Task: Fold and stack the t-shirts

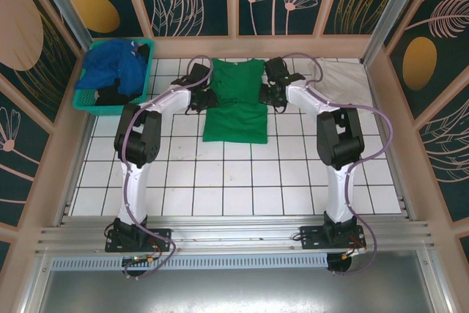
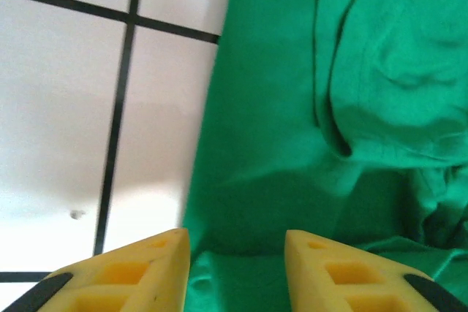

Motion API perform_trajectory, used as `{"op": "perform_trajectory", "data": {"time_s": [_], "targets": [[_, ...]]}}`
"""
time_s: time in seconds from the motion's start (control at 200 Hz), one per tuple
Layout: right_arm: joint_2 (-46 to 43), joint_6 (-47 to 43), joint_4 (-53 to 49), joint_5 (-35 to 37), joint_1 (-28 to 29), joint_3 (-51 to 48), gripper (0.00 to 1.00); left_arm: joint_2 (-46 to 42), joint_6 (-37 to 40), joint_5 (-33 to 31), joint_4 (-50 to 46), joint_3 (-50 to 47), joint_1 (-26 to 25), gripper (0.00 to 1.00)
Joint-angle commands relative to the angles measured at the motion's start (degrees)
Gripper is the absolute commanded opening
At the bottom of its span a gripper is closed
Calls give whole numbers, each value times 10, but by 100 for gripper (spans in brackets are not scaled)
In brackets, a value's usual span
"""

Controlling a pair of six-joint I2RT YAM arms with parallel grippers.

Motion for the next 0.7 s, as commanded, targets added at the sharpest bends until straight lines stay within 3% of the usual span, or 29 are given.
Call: {"op": "perform_trajectory", "data": {"time_s": [0.0, 0.075, 0.155, 0.265, 0.38, 0.48, 0.565, 0.691], "targets": [[-83, 0, 25, 1, 41, -83, 31, 0, 13, 0, -32, 14, 16, 50], [-109, 5, 76, -24, 71, -147, 30, -13, 18, -10, -36, 16, 20, 58], [-87, 1, 88, -31, 78, -151, 28, -35, 25, -34, -43, 13, 21, 70], [-22, -5, 66, -4, 78, -89, 24, -86, 31, -69, -39, -28, 20, 80], [50, -17, 58, 3, 69, -5, 21, -158, 29, -63, 25, -131, 20, 90], [118, -23, 36, 5, 60, 78, 21, -198, 37, -13, 95, -202, 13, 90], [152, -23, 3, 3, 56, 131, 21, -183, 48, 7, 116, -215, 1, 89], [113, -12, -1, 12, 59, 99, 30, -129, 46, 41, 105, -211, -6, 81]]}}
